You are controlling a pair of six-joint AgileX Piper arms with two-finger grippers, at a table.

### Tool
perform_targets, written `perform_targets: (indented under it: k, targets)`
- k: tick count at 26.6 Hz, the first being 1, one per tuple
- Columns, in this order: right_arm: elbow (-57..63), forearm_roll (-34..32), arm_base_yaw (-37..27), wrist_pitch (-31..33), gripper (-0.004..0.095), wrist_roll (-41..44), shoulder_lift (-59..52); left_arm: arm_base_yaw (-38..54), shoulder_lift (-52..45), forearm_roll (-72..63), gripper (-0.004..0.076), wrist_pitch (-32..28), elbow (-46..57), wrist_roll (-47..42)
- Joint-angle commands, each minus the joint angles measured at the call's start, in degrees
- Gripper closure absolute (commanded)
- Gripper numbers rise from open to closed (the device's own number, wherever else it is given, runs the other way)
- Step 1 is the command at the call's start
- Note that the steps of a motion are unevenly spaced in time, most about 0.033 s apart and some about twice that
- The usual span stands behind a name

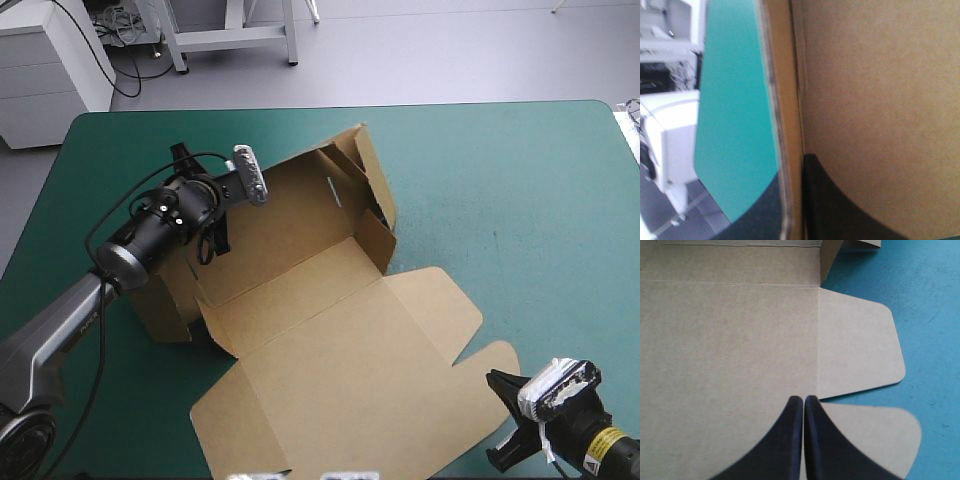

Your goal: Fold the box

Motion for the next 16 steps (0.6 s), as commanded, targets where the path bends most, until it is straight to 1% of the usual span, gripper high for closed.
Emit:
perform_targets:
  k: [1, 5, 9, 13, 15, 16]
  targets:
    - [-1.34, -0.67, -0.06, -4.2, 0.092, -0.03, 0.55, -5.51, -2.17, 8.75, 0.0732, -8.26, -2.09, -0.03]
    - [-1.34, -0.67, -0.06, -4.2, 0.092, -0.03, 0.55, -11.07, -2.17, 11.15, 0.0732, -9.0, -2.09, -0.03]
    - [-1.34, -0.75, -0.06, -4.2, 0.092, 0.09, 0.55, -15.96, -2.17, 11.15, 0.0733, -7.68, -1.95, -1.23]
    - [-1.34, -2.19, -0.06, -4.2, 0.092, 1.81, 0.55, -19.67, -2.28, 11.91, 0.0733, -7.55, 0.8, -2.29]
    - [-1.34, -3.18, -0.06, -4.09, 0.092, 2.75, 0.55, -21.5, -2.54, 17.09, 0.0733, -7.96, 4.55, -7.77]
    - [-1.34, -3.31, -0.06, -4.09, 0.092, 2.9, 0.55, -22.52, -3.55, 23.71, 0.0733, -10.04, 7.95, -14.85]
